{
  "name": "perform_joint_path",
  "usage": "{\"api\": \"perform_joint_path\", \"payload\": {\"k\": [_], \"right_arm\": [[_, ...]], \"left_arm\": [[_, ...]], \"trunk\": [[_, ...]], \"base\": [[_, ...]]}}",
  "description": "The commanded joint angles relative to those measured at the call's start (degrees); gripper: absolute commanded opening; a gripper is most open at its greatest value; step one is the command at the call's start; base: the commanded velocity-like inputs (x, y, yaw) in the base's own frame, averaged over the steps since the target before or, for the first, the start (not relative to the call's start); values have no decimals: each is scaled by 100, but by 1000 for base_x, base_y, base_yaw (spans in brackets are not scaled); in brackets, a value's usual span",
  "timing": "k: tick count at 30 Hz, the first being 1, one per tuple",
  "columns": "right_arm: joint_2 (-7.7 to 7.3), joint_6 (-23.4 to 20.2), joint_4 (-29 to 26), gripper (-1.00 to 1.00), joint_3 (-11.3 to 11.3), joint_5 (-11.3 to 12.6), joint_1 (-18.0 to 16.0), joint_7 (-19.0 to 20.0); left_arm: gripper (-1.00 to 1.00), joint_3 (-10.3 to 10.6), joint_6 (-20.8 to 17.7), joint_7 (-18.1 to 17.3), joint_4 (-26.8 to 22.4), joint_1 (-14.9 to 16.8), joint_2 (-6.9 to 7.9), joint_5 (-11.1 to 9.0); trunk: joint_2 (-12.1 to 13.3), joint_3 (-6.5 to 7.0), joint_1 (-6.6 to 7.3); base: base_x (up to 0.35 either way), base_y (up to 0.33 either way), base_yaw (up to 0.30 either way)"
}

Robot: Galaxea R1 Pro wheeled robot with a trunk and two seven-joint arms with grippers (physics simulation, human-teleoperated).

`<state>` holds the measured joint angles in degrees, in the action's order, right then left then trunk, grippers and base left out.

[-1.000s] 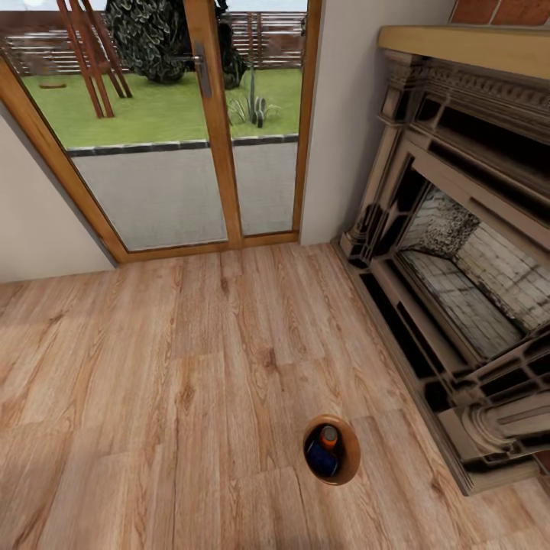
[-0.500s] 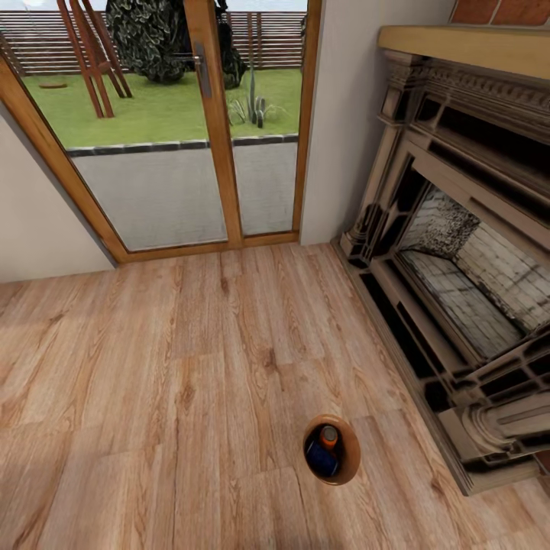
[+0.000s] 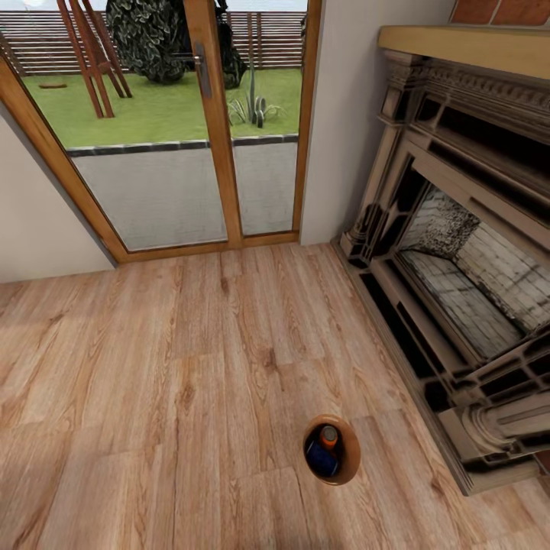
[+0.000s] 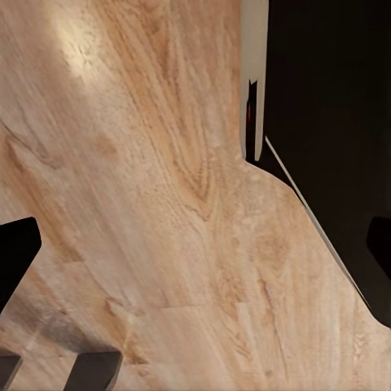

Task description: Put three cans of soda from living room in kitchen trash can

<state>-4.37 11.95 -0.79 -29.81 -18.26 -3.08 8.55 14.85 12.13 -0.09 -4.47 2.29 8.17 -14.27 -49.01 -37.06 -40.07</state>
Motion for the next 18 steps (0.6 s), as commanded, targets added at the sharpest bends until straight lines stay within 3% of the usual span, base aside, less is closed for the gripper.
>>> {"api": "perform_joint_path", "payload": {"k": [1, 18], "right_arm": [[0, 0, -2, 100, 0, 0, 0, 1], [-2, 0, -6, 100, -2, -1, 0, -2]], "left_arm": [[100, 0, 0, 0, 0, 0, 0, 1], [100, 4, 2, 0, 5, 0, 0, -1]], "trunk": [[0, 0, 0], [0, 0, 0]], "base": [[0, 0, 0], [0, 0, 0]]}}
